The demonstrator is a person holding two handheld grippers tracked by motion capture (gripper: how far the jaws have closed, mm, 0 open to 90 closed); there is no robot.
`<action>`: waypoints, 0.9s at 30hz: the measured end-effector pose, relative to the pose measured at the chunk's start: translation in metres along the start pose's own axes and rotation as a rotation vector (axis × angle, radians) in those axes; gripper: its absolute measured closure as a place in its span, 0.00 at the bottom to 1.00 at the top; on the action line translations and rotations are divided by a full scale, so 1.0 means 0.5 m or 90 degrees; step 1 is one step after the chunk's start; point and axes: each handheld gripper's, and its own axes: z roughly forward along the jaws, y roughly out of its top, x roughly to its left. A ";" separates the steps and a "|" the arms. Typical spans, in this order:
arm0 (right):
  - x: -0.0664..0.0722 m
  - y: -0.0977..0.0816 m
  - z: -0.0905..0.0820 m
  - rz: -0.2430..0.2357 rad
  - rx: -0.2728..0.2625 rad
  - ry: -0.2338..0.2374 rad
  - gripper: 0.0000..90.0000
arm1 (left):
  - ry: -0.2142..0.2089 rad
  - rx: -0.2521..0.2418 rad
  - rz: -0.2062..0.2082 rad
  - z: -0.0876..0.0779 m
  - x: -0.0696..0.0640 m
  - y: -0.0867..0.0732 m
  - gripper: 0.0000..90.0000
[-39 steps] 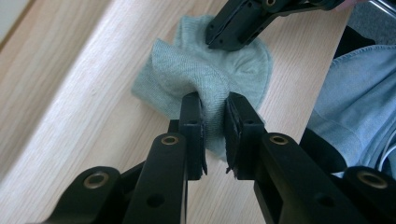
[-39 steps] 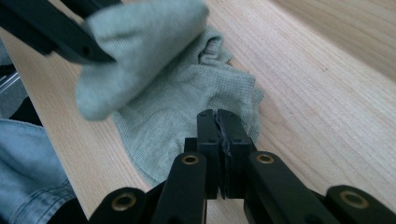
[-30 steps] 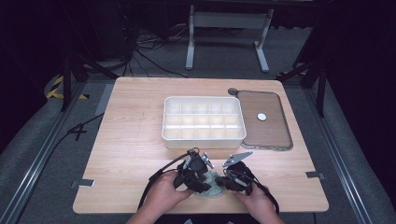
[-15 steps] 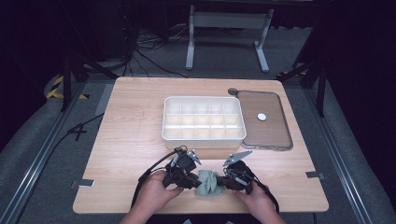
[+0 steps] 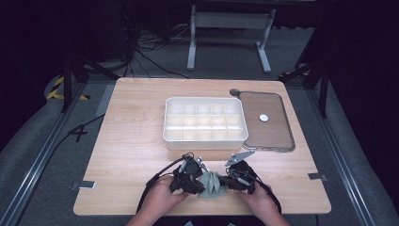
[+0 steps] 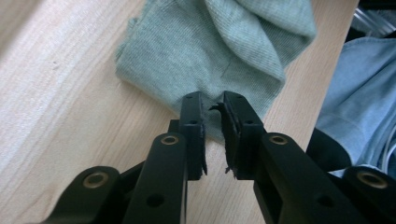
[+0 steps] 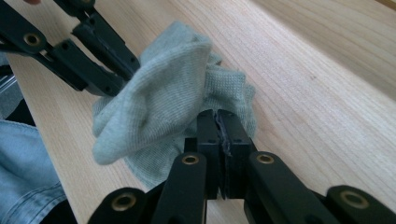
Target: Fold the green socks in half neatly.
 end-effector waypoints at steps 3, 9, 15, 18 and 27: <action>0.004 0.005 -0.014 -0.006 -0.011 -0.002 0.98 | 0.006 -0.029 -0.005 -0.020 0.002 -0.003 0.84; 0.025 0.033 -0.064 -0.023 -0.056 -0.001 0.97 | 0.035 -0.099 -0.029 -0.070 0.009 -0.023 0.83; 0.065 0.071 -0.072 -0.060 -0.075 0.029 0.95 | 0.058 -0.107 -0.043 -0.082 0.008 -0.047 0.83; 0.078 0.082 -0.060 -0.081 -0.066 0.035 0.95 | 0.061 -0.099 -0.048 -0.084 0.007 -0.055 0.83; 0.057 0.073 -0.025 -0.072 -0.002 0.022 0.94 | 0.065 -0.099 -0.057 -0.091 0.010 -0.068 0.82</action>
